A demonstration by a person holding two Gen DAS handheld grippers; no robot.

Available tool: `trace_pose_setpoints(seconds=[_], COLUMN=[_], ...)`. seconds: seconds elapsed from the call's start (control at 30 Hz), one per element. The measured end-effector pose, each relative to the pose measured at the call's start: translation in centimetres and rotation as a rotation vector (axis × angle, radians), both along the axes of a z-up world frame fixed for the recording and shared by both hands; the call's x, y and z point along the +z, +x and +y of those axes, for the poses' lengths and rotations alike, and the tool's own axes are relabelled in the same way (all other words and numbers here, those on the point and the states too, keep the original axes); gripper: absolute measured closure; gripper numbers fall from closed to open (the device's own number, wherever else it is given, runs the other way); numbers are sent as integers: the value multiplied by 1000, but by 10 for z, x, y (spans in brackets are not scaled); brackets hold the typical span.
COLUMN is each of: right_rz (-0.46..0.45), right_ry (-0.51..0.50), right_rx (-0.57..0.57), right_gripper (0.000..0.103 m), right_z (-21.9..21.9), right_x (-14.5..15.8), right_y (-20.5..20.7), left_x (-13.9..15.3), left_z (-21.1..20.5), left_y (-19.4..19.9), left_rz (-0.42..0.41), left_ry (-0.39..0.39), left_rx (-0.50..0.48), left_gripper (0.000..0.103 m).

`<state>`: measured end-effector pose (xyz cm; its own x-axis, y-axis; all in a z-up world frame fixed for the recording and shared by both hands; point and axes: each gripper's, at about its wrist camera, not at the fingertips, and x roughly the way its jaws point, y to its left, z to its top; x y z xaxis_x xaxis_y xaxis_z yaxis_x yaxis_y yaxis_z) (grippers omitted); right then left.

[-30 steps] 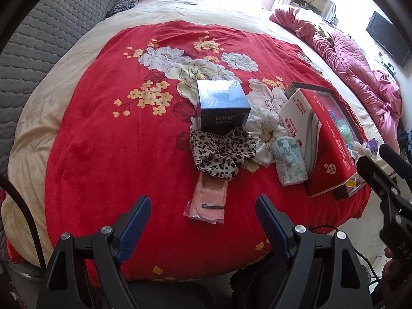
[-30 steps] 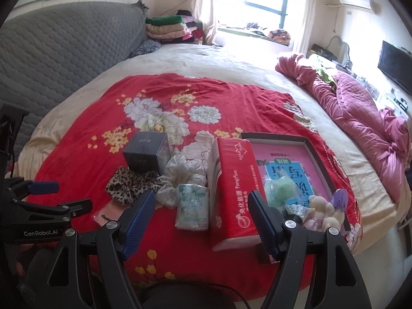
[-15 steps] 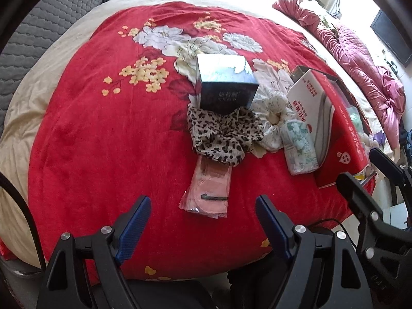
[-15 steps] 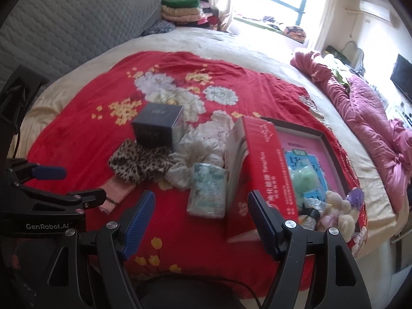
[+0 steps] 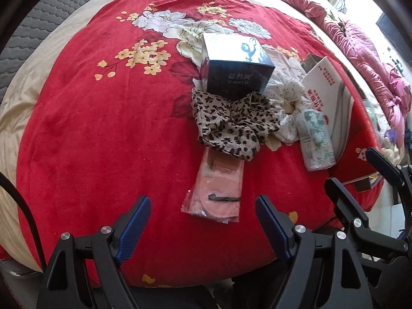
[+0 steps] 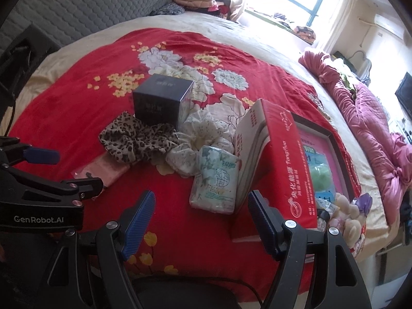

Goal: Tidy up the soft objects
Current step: 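Grasp the pink mask pack with the left tool while the right tool grasps the green-white wipes pack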

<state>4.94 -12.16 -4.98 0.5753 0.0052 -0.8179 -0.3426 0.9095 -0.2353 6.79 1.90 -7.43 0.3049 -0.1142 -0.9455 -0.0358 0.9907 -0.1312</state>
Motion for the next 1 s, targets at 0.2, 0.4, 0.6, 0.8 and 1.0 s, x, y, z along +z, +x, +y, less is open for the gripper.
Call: trace_pose_setpoints(seconds=[0.2,0.4,0.6,0.8,1.0], right_rz=[19,32,35,62,31], right_ry=[-25,-60,-143,-227,-351], right_rx=[0,1,18,27,37], right_gripper=[28,28,27,28,29], right_z=[-1,2,13,22,28], right_x=[-11,-19,-31,-53,-71], right_y=[6,10,14,26,41], left_x=[-7,-14,-33,-39,-39], left_z=[1,-11,-19,-8,-1], left_y=[7,21,35,42,42], left_rz=[16,23,83,79,69], left_ry=[-8,26,85,39,3], left_rx=[-2,-39,-59,-32,-36], left_gripper=[21,21,21,21,21])
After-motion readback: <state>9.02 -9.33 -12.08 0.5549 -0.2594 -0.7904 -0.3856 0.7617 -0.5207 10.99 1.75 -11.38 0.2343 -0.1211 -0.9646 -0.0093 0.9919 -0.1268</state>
